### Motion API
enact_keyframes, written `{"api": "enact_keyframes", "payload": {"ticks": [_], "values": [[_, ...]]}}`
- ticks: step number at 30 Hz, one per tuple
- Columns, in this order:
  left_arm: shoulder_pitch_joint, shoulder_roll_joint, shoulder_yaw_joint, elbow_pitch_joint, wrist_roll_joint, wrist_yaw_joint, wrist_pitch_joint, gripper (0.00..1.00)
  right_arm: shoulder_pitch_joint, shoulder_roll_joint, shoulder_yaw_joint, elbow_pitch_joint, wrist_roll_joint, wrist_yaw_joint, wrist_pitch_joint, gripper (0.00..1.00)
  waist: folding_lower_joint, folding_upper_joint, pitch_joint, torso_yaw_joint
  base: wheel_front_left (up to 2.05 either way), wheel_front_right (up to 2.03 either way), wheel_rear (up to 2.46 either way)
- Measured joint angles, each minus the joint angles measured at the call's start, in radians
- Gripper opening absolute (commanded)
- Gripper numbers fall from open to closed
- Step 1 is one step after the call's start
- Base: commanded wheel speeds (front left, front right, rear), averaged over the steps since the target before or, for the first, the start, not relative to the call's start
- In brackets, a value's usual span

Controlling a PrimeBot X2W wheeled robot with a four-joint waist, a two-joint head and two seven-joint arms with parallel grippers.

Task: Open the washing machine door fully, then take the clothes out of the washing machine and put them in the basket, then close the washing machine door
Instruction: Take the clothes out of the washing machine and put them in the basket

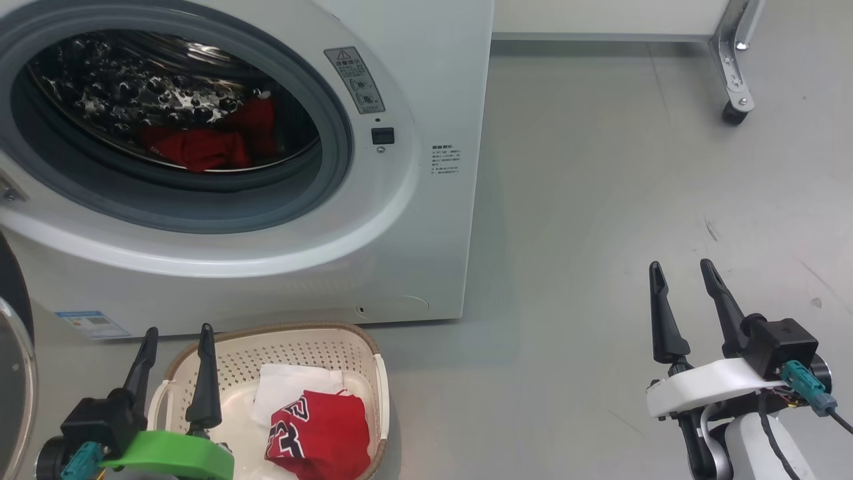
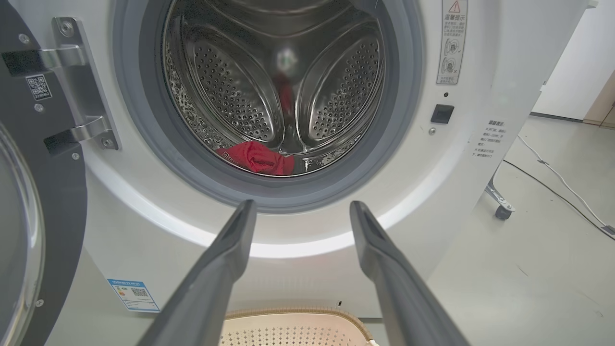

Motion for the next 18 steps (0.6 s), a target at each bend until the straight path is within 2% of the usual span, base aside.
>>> {"api": "enact_keyframes", "payload": {"ticks": [12,18], "values": [[-0.164,0.002,-0.023,0.04,0.0,-0.014,0.013,1.0,-0.022,0.0,0.026,-0.029,0.001,-0.004,0.0,1.0,0.0,0.0,0.132,-0.016,0.0,0.0,0.0],[-0.331,0.053,-0.013,0.04,0.004,-0.017,0.064,1.0,-0.06,0.0,0.049,-0.044,0.012,-0.014,0.0,1.0,0.0001,0.0,0.214,-0.033,0.0,0.0,0.0]]}}
